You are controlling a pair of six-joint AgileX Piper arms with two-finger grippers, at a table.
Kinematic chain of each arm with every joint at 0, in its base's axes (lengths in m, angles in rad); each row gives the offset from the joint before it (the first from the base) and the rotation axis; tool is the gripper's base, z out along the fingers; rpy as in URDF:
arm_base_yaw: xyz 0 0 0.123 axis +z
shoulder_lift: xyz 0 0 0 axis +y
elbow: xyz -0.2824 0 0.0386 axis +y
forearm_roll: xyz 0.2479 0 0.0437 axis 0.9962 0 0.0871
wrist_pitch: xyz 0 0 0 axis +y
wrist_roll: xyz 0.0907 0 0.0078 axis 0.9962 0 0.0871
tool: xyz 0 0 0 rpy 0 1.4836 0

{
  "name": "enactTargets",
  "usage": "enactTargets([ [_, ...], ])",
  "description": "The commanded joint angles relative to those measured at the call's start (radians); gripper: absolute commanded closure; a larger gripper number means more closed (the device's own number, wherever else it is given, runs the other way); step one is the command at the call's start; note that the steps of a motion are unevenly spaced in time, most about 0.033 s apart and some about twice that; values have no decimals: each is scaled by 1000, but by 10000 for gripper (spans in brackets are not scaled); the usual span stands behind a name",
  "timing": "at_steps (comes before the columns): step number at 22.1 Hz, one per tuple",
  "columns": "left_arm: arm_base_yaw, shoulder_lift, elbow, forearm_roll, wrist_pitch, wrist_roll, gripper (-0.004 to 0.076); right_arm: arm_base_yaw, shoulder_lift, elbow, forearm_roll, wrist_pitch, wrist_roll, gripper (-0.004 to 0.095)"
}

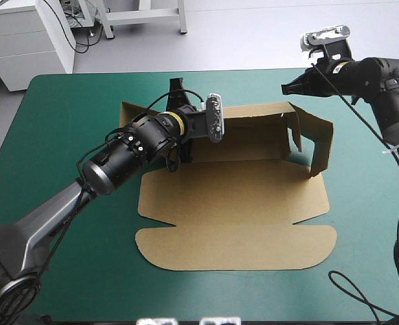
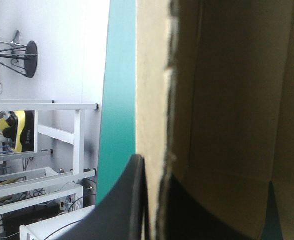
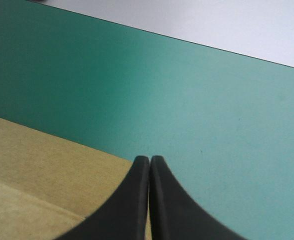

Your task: Fold the box

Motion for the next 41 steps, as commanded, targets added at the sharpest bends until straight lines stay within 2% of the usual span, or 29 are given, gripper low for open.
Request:
enactTargets([
  [1, -4, -48, -33, -34, 16, 22, 731, 0, -47, -25, 8, -68, 6, 908],
  [4, -4, -64, -62, -36, 58, 33, 731, 0, -47, -25, -1, -62, 8, 908],
  [7, -4, -87, -184, -46, 209, 93, 731, 0, -47, -25, -6, -81, 8, 908],
  [10, -4, -88, -297, -93, 280, 129, 731, 0, -47, -25, -6, -117, 42, 908],
  [11, -4, -88, -356, -167, 382, 175, 730, 0, -47, -25, -6, -126, 42, 908],
  [14, -4, -87, -420, -307, 599, 255, 730, 0, -47, -25, -6, -160, 44, 908],
  [17, -4, -87, -430, -295, 595, 255, 730, 0, -47, -27, -4, -169, 44, 908],
  [21, -4, -29, -430, -230, 494, 251, 731, 0, -47, -27, -4, -154, 52, 908],
  [27, -4, 110, -430, -25, 392, 96, 731, 0, -47, -27, -16, -123, 58, 908],
  [31, -11, 157, -419, -31, 340, 67, 731, 0, -47, -27, -16, -118, 86, 908],
  [36, -66, 158, -353, -12, 336, 60, 731, -2, -35, -25, -76, -65, 111, 908],
  [39, -133, 158, -259, 131, 332, -59, 731, -2, -26, -23, -121, -18, 151, 908],
  [41, -204, 156, -176, 331, 313, -213, 731, -2, -26, -23, -139, 10, 156, 908],
])
